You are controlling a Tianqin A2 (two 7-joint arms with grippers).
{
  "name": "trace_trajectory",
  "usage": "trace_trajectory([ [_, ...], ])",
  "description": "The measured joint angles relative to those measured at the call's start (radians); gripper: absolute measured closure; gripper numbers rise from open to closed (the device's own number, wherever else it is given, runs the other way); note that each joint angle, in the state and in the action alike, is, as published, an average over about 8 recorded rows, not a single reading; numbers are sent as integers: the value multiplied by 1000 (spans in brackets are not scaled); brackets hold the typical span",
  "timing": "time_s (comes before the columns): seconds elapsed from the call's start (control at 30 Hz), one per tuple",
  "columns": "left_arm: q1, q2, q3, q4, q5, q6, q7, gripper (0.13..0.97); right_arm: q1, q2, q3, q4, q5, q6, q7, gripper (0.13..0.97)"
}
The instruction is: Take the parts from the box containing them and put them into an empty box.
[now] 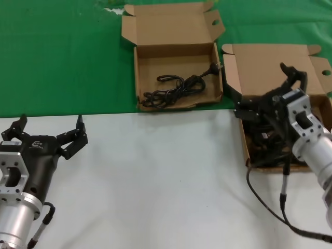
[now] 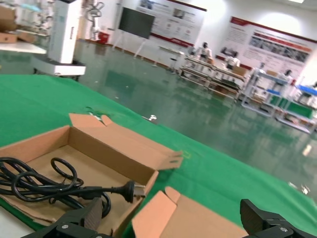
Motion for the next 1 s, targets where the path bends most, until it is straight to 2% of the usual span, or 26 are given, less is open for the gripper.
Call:
trace_trajectory([
  [0.3, 0, 0, 0, 0, 0, 0, 0, 175, -133, 1, 44, 126, -16, 71, 119, 129],
  [0.6, 0, 0, 0, 0, 0, 0, 0, 132, -266, 3, 88, 252, -32, 141, 237, 129],
  [1.0, 0, 0, 0, 0, 0, 0, 0, 132, -388, 4, 129, 369, -47, 207, 348, 129],
])
